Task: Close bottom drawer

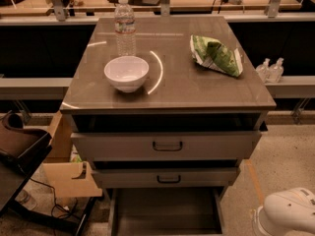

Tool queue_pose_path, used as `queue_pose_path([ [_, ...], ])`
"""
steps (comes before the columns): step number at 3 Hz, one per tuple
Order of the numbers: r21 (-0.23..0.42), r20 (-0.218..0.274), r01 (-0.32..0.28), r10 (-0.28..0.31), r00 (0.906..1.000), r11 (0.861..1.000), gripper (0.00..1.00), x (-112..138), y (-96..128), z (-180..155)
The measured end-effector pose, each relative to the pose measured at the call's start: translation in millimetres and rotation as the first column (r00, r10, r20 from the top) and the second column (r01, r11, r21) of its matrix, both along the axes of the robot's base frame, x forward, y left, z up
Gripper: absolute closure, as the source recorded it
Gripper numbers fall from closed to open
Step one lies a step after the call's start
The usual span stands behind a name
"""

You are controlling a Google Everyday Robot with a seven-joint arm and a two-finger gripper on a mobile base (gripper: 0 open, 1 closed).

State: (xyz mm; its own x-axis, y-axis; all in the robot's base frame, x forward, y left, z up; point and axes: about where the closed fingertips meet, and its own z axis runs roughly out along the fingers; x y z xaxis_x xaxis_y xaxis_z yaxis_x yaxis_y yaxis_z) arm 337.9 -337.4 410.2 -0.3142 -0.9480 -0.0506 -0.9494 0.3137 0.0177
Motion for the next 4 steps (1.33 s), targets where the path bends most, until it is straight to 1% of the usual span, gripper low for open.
queue_pose_path([
  [1, -0.018, -0.059, -0.039, 0.038, 0.9976, 0.999, 0.38, -3, 3, -36],
  [2, -0.064, -0.117, -0.093, 0.085, 0.9896, 0.994, 0.62, -10, 10, -73],
  [3, -0.111, -0.148, -0.134, 0.117, 0.9822, 0.985, 0.85, -17, 15, -98],
  [4, -0.124, -0.144, -0.133, 0.115, 0.9829, 0.983, 1.0, -16, 13, -101],
])
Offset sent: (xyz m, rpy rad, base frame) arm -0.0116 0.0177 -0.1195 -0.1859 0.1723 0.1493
